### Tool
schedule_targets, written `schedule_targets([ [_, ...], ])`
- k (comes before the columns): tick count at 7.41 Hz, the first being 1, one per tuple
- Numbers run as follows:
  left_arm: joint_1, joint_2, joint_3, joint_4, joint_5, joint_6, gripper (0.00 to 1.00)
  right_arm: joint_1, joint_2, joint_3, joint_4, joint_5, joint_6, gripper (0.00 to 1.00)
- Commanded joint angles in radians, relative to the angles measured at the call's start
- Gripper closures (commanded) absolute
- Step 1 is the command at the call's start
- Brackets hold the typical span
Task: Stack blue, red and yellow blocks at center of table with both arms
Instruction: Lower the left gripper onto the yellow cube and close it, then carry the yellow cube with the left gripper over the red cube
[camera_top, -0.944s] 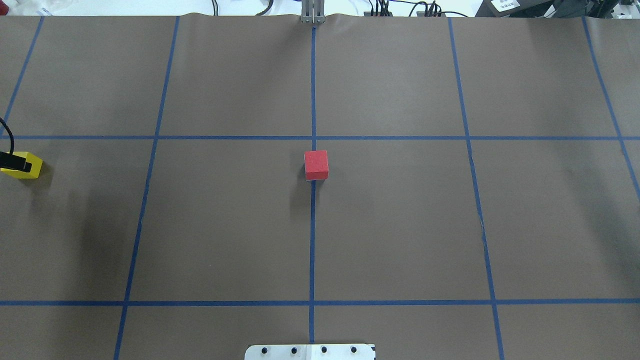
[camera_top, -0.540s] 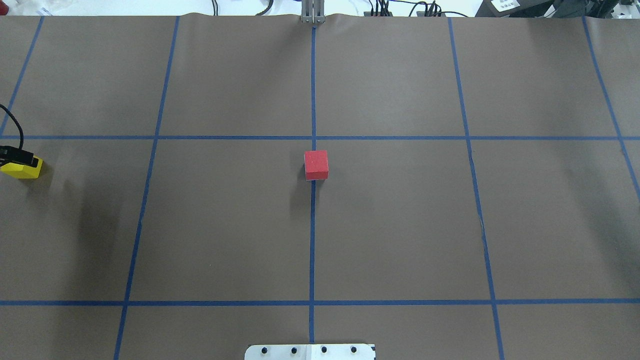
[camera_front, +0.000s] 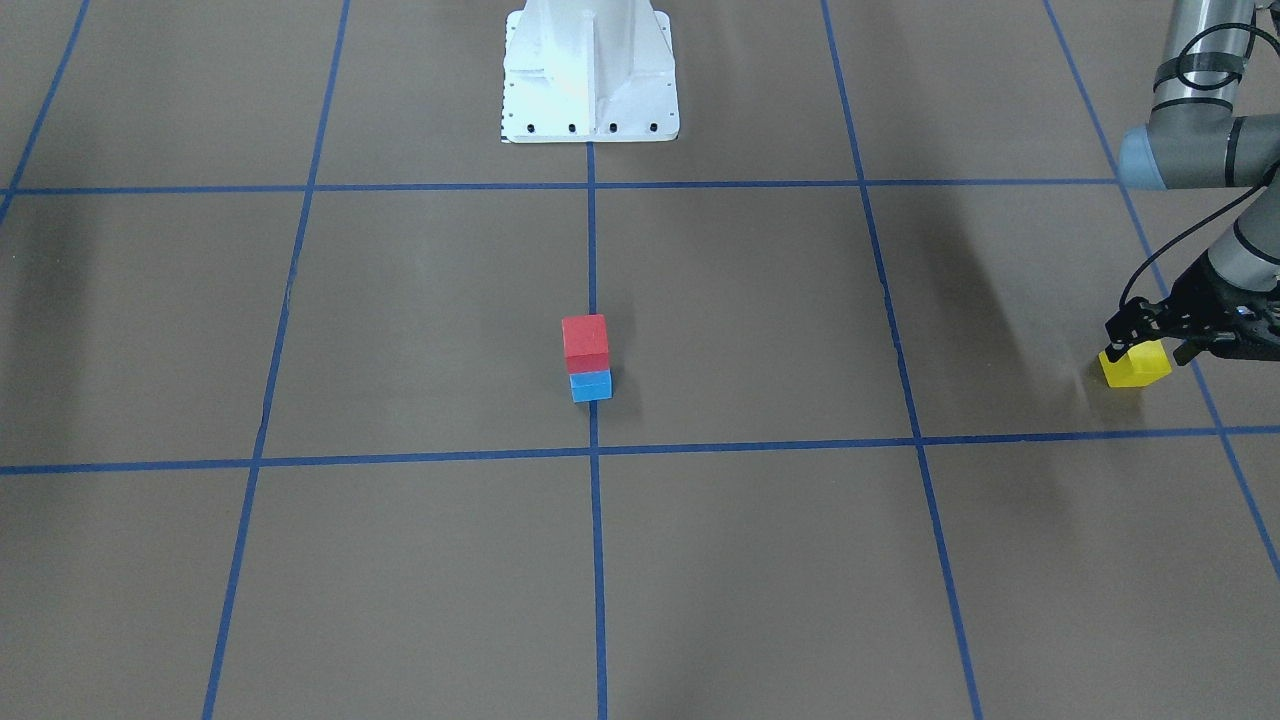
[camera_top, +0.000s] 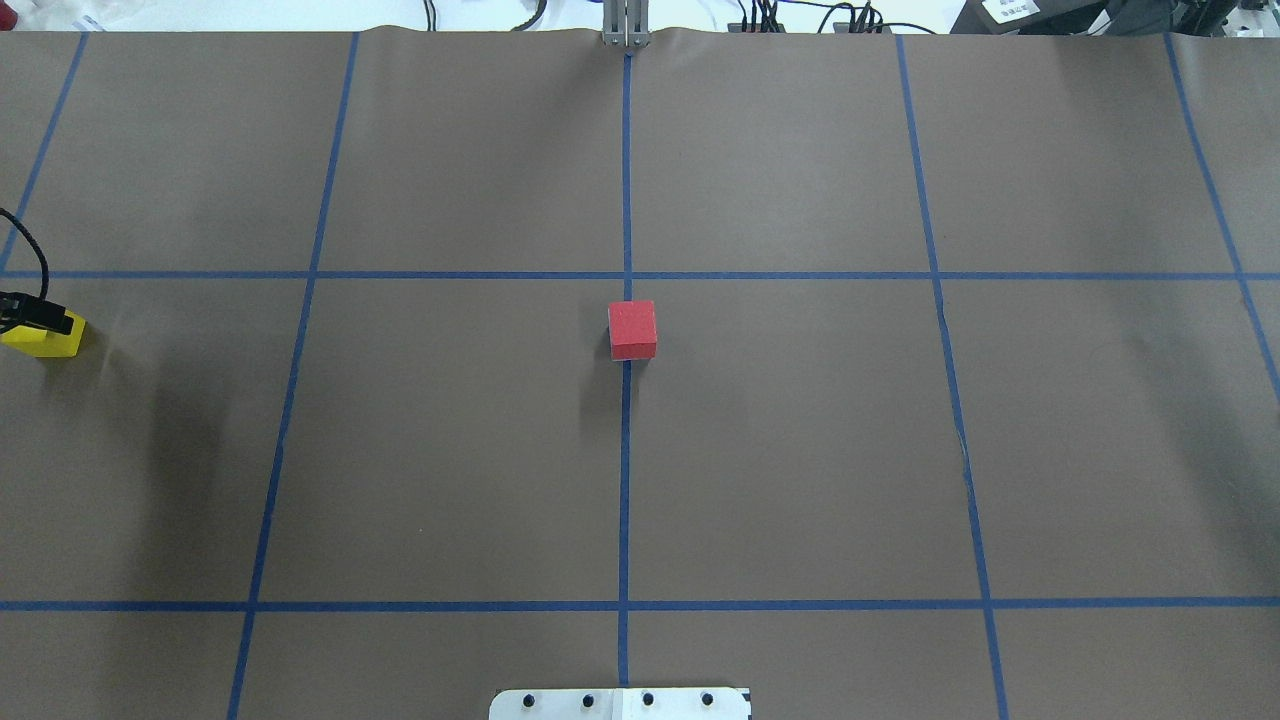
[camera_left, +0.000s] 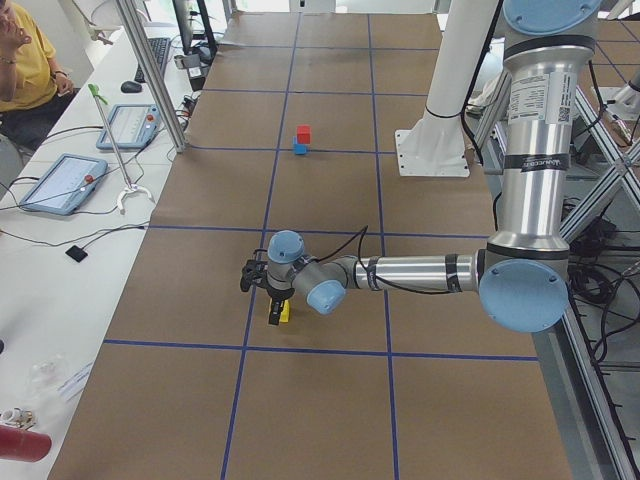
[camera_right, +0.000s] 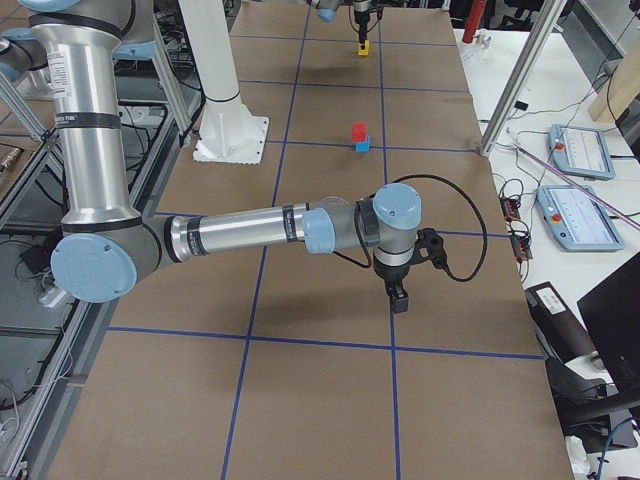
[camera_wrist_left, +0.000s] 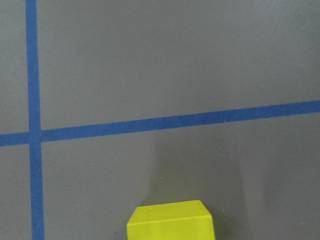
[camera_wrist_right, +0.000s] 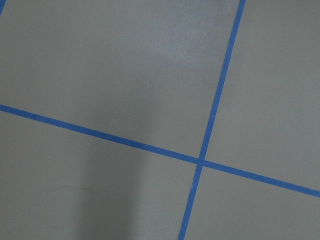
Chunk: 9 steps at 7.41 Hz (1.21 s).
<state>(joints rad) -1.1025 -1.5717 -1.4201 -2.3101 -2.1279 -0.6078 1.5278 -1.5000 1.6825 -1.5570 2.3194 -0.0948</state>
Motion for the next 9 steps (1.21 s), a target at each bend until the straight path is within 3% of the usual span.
schedule_targets([
  [1,0.006,0.001,-0.002,0.0,0.044,0.011,0.66,0.0,0.0,0.002,0.0,0.0,0.0,0.01],
  [2,0.007,0.001,-0.003,-0.003,0.049,0.023,0.95,0.0,0.0,0.0,0.0,0.0,0.001,0.01],
  [3,0.006,-0.001,-0.014,-0.023,0.048,0.022,1.0,0.0,0.0,0.0,0.0,0.0,0.001,0.01],
  [5,0.006,-0.058,-0.115,0.086,0.03,0.022,1.0,0.0,0.0,-0.001,0.0,0.0,0.001,0.01],
  [7,0.006,-0.218,-0.266,0.423,0.031,0.017,1.0,0.0,-0.002,-0.003,-0.002,0.0,0.003,0.01],
  [9,0.062,-0.46,-0.373,0.819,0.043,-0.004,1.0,0.0,-0.003,-0.003,-0.002,0.0,0.015,0.01],
])
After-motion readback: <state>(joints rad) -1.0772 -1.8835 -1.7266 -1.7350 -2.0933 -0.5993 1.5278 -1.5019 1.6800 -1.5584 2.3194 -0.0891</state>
